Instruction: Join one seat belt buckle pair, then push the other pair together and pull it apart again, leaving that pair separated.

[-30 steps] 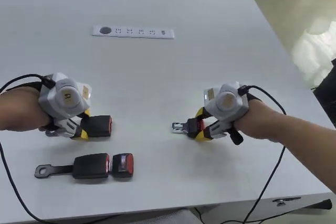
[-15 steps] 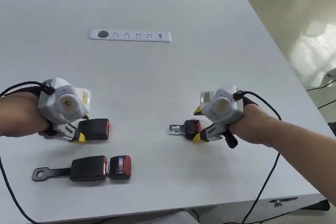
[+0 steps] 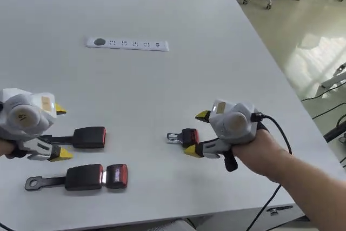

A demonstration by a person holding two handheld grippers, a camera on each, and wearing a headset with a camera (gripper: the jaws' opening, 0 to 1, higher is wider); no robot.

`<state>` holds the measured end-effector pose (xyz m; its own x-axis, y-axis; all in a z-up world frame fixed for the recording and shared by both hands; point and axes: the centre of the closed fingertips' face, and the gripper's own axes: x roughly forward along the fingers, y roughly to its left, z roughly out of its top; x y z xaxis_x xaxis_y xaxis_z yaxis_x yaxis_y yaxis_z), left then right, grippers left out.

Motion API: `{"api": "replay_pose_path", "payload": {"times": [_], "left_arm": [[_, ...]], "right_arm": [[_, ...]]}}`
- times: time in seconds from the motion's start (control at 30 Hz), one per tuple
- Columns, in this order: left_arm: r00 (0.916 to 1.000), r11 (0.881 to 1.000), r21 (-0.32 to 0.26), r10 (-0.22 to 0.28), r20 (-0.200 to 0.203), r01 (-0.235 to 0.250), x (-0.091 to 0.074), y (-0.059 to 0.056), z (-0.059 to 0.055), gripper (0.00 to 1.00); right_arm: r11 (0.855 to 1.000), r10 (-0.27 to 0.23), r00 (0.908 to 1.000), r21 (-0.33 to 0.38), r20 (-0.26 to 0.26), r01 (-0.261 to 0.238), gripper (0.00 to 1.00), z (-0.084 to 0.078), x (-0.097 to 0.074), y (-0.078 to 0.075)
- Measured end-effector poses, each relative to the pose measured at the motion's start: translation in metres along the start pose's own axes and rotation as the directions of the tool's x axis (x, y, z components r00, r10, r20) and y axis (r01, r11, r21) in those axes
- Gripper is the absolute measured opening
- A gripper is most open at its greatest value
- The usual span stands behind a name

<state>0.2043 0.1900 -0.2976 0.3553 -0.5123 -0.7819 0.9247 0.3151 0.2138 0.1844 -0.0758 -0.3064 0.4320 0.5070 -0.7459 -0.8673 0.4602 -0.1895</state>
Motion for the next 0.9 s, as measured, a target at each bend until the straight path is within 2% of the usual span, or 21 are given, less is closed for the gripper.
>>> {"api": "replay_pose_path", "payload": {"times": [0.03, 0.13, 0.23, 0.4, 0.47, 0.67, 0.7, 0.9], "left_arm": [[0.9999, 0.999, -0.035, 0.01, 0.008, -0.009, -0.006, -0.005, -0.002, 0.7], [0.9996, 0.998, -0.055, 0.021, 0.021, -0.02, -0.019, -0.019, -0.006, 0.74], [0.9983, 0.992, -0.118, 0.052, 0.025, -0.049, -0.033, -0.031, -0.012, 0.8], [0.996, 0.984, -0.16, 0.083, 0.032, -0.077, -0.054, -0.044, -0.023, 0.86], [0.995, 0.979, -0.182, 0.097, 0.023, -0.091, -0.061, -0.046, -0.031, 0.88], [0.9907, 0.964, -0.229, 0.136, 0.002, -0.132, -0.079, -0.045, -0.056, 0.92], [0.9883, 0.958, -0.245, 0.152, -0.004, -0.149, -0.085, -0.043, -0.063, 0.94], [0.9823, 0.938, -0.294, 0.186, -0.022, -0.184, -0.097, -0.039, -0.082, 0.98]], "right_arm": [[1.0, -0.001, 1.0, 0.002, 0.007, 0.001, 0.6, 0.001, -0.002, 0.004], [1.0, -0.018, 0.999, 0.011, 0.04, 0.018, 0.62, 0.007, -0.01, 0.018], [0.999, -0.029, 0.9983, 0.038, 0.052, 0.027, 0.67, 0.009, -0.014, 0.026], [0.997, -0.054, 0.9955, 0.052, 0.077, 0.051, 0.73, 0.013, -0.024, 0.039], [0.994, -0.067, 0.994, 0.09, 0.087, 0.059, 0.76, 0.013, -0.027, 0.04], [0.985, -0.103, 0.9896, 0.146, 0.1, 0.088, 0.85, 0.007, -0.037, 0.043], [0.984, -0.11, 0.989, 0.148, 0.098, 0.095, 0.87, 0.005, -0.039, 0.043], [0.974, -0.142, 0.9865, 0.188, 0.082, 0.124, 0.98, -0.006, -0.047, 0.039]]}}
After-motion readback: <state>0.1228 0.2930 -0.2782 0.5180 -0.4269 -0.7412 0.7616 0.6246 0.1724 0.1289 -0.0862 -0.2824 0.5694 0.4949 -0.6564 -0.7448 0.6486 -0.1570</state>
